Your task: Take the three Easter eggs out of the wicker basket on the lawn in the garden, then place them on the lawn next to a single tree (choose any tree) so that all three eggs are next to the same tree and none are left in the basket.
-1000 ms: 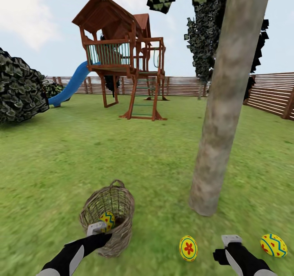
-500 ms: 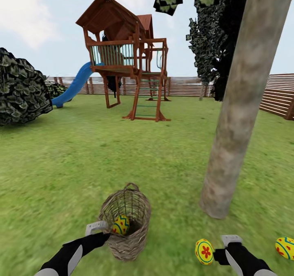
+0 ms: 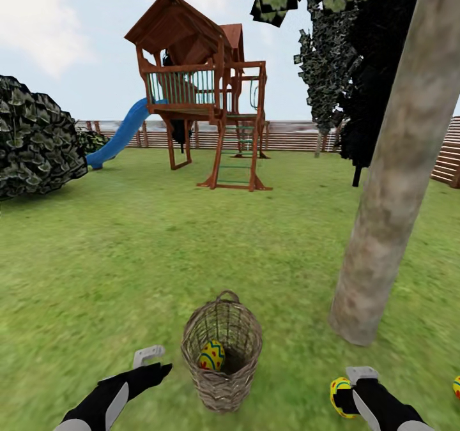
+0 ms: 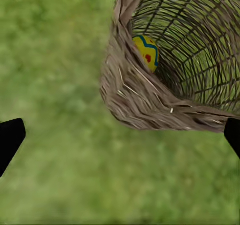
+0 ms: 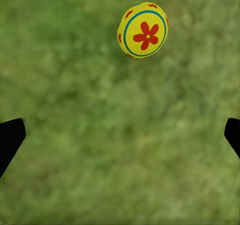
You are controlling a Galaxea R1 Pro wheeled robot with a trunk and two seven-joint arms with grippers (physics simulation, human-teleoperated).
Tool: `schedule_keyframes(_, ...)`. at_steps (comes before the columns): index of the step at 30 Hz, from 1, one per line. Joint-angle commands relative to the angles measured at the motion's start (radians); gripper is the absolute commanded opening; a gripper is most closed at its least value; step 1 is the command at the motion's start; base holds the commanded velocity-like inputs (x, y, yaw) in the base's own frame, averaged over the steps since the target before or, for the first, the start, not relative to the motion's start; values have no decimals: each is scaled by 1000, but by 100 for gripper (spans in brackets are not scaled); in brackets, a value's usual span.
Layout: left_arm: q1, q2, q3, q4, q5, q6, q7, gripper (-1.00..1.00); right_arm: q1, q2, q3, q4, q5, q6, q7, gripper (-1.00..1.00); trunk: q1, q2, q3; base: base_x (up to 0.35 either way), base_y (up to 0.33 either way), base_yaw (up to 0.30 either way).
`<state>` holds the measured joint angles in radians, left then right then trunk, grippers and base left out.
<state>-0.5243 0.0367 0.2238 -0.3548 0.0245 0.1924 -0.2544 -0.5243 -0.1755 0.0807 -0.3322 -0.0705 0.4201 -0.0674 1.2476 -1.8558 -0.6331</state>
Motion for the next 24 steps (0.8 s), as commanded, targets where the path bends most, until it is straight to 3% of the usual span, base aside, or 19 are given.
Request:
schedule_keyframes(1,0,-1,8,-1,2,9,-6,100,0,-1,8,-2,-8,6,-6,100,-4,7,2,0,337,0)
schedule_keyframes(10,0,-2,8,0,2,9,-5,100,0,-1,8,-2,-9,6,-6,100,-27,49,21,0,337,0)
schedule_keyframes(20,0,-1,10,0,4,5,-5,100,0,-1,8,-2,-9,6,-6,100,-27,49,21,4,334,0)
schedule_keyframes(24,0,-4,15,0,6,-27,-3,100,0,-2,7,-2,-9,6,-6,100,-27,49,21,206,120,0)
